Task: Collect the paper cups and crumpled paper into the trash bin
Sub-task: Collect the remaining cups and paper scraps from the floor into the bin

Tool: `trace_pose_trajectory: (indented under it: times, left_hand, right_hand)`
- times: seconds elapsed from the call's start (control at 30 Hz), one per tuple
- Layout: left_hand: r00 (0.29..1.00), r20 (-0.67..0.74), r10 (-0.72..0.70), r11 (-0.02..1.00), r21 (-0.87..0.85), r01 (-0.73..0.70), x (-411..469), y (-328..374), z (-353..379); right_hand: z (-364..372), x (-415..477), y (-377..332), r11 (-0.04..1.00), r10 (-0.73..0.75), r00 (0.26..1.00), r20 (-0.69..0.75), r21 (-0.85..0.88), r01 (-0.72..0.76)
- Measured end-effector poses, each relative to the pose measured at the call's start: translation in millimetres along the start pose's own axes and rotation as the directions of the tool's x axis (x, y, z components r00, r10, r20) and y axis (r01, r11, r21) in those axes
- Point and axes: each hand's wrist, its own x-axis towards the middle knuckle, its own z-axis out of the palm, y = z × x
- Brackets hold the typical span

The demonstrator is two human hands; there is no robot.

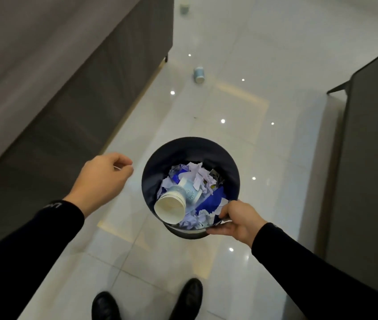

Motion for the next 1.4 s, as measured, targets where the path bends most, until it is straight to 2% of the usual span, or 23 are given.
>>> trace_pose_trajectory:
  times: [0.17,0.33,0.47,0.67,0.93,1.17,1.4]
  left_hand:
    - [0.996,0.085,0.025,0.999,-0.044,-0.022,4.9,108.2,4.8]
    - [0.999,0.042,-0.006,0.978,-0.206,0.015,53.3,179.2,28.4]
    - [0.998,0.004,-0.065,0.947,-0.314,0.063,115.0,219.9,56.9]
    - [0.995,0.035,-0.09,0.974,-0.208,0.096,214.0,260.0,85.7]
    - [0.974,0.039,-0.225,0.962,-0.148,0.228,341.7,311.7,104.4]
    - [0.91,0.044,-0.413,0.911,0.013,0.413,476.0,347.4,153.2]
    - [0.894,0.048,-0.445,0.895,0.036,0.444,605.3,343.6,213.4]
  right_hand:
    - [-53.6,-47.1,-79.2,0.999,-0.001,0.999,-0.044,0.045,0.003]
    - [-77.9,-50.9,-172.4,1.0,-0.017,0.997,-0.076,0.003,0.017]
    - [-80.6,-10.9,-242.9,1.0,-0.025,0.994,-0.107,-0.016,0.023]
    - [-87.4,66.1,-340.9,0.999,-0.036,0.982,-0.185,-0.02,0.033]
    - [-90.8,150.1,-485.1,0.986,-0.086,0.975,-0.205,-0.161,0.053]
    - [-104.6,266.3,-620.5,0.887,-0.09,0.992,-0.087,-0.46,0.04]
    - [-92.1,382.7,-699.5,0.781,-0.063,0.998,0.011,-0.622,0.056]
